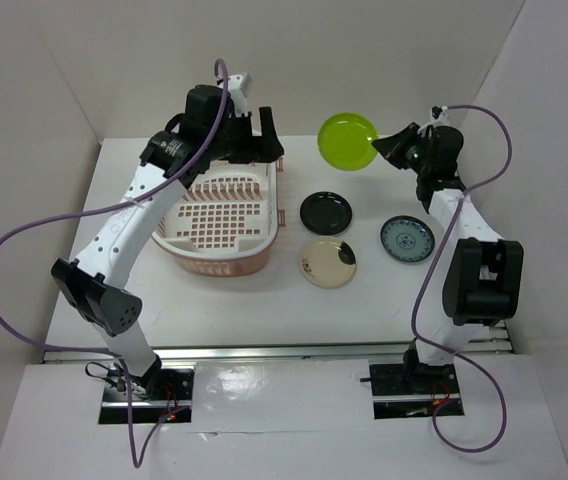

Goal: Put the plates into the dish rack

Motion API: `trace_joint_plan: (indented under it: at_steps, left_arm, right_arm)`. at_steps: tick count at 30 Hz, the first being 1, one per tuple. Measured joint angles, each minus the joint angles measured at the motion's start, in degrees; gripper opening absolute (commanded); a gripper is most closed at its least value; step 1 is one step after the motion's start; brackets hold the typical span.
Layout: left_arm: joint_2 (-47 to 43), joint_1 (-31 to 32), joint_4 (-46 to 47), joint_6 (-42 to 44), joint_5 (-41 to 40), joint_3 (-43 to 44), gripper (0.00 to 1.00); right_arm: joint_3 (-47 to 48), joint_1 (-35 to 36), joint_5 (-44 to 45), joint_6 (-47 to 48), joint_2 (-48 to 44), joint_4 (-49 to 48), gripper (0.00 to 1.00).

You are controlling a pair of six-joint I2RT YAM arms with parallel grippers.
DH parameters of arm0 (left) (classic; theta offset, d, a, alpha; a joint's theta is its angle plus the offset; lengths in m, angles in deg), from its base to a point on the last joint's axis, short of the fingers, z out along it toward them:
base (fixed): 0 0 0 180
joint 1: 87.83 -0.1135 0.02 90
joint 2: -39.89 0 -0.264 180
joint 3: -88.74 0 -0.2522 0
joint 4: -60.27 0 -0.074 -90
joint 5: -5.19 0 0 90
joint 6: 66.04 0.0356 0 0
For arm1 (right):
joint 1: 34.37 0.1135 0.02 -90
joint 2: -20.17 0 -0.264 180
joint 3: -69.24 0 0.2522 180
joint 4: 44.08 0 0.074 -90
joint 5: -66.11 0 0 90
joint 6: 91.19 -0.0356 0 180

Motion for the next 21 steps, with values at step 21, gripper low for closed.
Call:
trace_joint_plan:
  at_steps: [21]
  left_arm:
    - [1.4,0.1,2.2,0.2,-0.6,-2.8,0.81]
  right_arm:
    - [6.8,10.3,-24.5,7.6,-1.6,5.9,0.00]
